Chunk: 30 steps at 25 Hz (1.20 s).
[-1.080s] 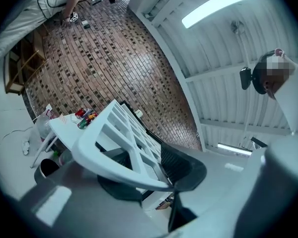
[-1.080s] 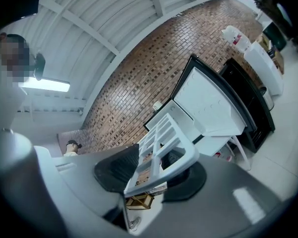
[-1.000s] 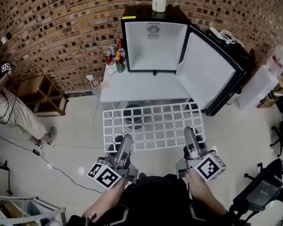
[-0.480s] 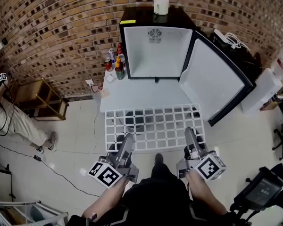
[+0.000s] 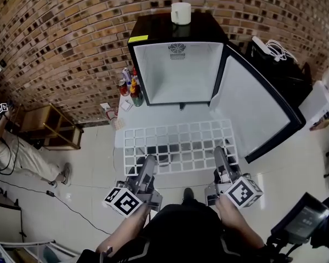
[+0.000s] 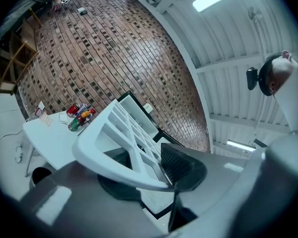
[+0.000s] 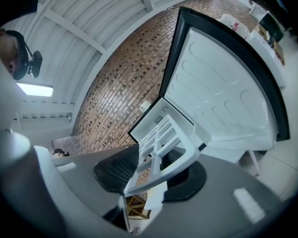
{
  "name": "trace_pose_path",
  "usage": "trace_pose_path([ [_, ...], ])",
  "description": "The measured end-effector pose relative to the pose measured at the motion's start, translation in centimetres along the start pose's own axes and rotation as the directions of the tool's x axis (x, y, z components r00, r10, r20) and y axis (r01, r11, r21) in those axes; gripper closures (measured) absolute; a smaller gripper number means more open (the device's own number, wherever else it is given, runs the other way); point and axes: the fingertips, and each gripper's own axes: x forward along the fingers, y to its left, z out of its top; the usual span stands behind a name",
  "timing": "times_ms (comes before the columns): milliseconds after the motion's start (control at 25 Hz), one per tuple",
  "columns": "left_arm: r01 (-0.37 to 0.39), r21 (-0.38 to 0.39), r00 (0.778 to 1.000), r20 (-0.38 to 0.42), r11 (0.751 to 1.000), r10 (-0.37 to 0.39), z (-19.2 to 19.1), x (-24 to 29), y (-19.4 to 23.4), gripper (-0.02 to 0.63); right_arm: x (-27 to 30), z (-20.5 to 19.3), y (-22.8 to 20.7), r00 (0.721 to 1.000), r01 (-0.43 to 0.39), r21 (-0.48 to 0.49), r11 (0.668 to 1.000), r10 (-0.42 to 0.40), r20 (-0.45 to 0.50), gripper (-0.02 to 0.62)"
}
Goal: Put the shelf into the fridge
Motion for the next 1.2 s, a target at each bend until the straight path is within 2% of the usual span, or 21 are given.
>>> trace_pose_path([
  [160,0.002,-0.003,1.0,-0.012,1.0,-0.002,-0.4,3.3,0.1,0.492,2.0,1.4,-1.5,1.0,-0.004,0.017,1.0,0.004,0.012,0.46],
  [240,0.008,-0.012,0.999,-0.04,1.0,-0.008,-1.0,5.2,0.1,0.491,3.1,1.1,-1.4,1.0,-0.028,0.034,0.999,0.028,-0.011,0.428],
  [320,0.013,-0.027,0.998,-0.054,1.0,-0.015,-1.5,7.0,0.1,0.494,4.1,1.2,-1.8,1.0,-0.021,0.033,0.999,0.021,-0.009,0.469],
  [520,0.015,-0.01,0.999,-0.039,1.0,-0.015,-1.5,9.6,0.8,0.491,6.3,2.3,-3.2,0.998,-0.047,0.033,0.998,0.049,-0.043,0.474],
  [760,-0.032,-0.009,0.998,-0.059,0.999,0.032,-1.2,11.5,3.1,0.488,9.0,1.8,-4.4,0.998,-0.001,0.048,0.999,0.004,-0.063,0.474],
  [920,-0.057,-0.037,0.996,-0.071,0.998,0.054,-0.6,13.1,5.5,0.488,11.9,1.3,-5.1,0.998,0.023,0.044,0.999,-0.021,-0.059,0.474],
  [1200,-0.044,-0.05,0.993,-0.114,0.998,0.038,1.5,15.7,9.6,0.488,16.4,-0.3,-5.4,0.996,0.055,0.056,0.997,-0.051,-0.071,0.474],
])
